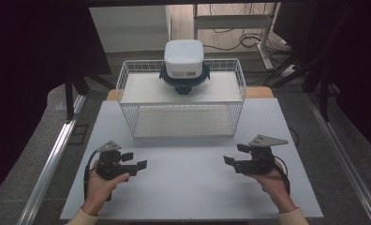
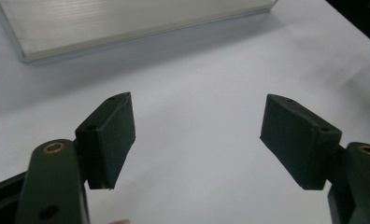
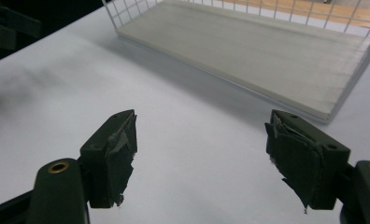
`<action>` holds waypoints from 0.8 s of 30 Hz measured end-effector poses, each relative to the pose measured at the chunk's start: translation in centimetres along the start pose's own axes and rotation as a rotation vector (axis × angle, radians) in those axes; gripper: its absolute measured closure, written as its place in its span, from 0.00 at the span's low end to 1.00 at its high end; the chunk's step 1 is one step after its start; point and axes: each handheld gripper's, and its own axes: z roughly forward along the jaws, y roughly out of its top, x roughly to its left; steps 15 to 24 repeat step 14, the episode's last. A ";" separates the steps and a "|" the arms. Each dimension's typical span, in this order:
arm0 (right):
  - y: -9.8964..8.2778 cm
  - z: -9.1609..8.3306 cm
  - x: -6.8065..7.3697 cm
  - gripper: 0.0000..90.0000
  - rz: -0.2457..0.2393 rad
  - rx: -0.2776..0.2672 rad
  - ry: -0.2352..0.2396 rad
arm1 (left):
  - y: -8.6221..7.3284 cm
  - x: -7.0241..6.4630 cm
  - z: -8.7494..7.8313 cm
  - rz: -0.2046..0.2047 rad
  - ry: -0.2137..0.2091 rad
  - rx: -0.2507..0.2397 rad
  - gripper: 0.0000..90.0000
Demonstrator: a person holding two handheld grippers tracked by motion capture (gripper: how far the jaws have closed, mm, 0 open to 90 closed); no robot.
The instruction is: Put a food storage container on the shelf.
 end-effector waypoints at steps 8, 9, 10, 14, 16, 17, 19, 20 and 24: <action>-0.2 0.0 -0.3 0.27 0.006 -0.009 -0.005 | 0.0 -0.3 0.2 0.029 0.027 0.005 0.29; -0.3 0.0 -0.4 0.27 0.010 -0.009 -0.002 | 0.0 -0.4 0.3 0.032 0.028 0.007 0.28; -0.3 0.1 -0.5 0.26 0.011 -0.009 0.001 | 0.1 -0.4 0.5 0.036 0.035 0.011 0.28; -0.4 0.1 -0.8 0.23 0.024 0.000 0.014 | 0.4 -0.8 0.5 0.045 0.038 0.011 0.26; -0.4 0.1 -0.8 0.23 0.024 0.000 0.014 | 0.4 -0.8 0.5 0.045 0.038 0.011 0.26; -0.4 0.1 -0.8 0.23 0.024 0.000 0.014 | 0.4 -0.8 0.5 0.045 0.038 0.011 0.26; -0.4 0.1 -0.8 0.23 0.024 0.000 0.014 | 0.4 -0.8 0.5 0.045 0.038 0.011 0.26; -0.4 0.1 -0.8 0.23 0.024 0.000 0.014 | 0.4 -0.8 0.5 0.045 0.038 0.011 0.26; -0.4 0.1 -0.8 0.23 0.024 0.000 0.014 | 0.4 -0.8 0.5 0.045 0.038 0.011 0.26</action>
